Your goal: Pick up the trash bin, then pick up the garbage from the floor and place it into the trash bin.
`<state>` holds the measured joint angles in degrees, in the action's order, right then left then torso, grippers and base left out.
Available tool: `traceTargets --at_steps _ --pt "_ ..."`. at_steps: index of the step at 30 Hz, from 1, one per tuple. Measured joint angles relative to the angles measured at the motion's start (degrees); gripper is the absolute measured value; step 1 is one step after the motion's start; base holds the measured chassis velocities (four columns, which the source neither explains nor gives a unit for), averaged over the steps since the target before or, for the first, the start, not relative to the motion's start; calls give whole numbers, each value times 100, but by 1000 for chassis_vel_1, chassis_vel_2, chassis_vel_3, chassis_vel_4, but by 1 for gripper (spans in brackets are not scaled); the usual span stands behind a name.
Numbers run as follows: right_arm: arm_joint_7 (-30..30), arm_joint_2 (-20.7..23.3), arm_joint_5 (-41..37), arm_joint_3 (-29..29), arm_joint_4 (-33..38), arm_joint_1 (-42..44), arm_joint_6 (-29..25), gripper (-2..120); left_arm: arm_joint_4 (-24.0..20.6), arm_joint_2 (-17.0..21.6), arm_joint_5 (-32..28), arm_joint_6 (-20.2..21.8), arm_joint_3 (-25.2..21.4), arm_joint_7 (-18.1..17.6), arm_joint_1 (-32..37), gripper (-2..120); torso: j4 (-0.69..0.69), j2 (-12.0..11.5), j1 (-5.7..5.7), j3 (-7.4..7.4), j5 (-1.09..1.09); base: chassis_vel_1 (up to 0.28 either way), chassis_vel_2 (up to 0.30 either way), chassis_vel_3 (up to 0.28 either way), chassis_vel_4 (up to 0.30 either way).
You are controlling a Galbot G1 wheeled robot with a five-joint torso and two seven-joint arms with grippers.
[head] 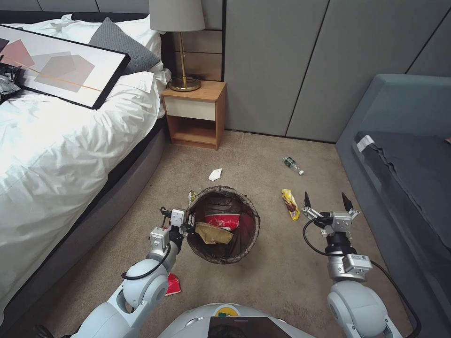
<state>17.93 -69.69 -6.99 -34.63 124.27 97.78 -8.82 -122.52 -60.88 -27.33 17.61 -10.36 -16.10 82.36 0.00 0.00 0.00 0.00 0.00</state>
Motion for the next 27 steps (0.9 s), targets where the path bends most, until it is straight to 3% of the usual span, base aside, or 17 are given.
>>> traceTargets --at_steps 27 --pt "-4 -5 -24 -11 33 -42 30 100 2 -38 34 -15 21 13 16 3 0 0 0 0 0 -33 30 32 -30"
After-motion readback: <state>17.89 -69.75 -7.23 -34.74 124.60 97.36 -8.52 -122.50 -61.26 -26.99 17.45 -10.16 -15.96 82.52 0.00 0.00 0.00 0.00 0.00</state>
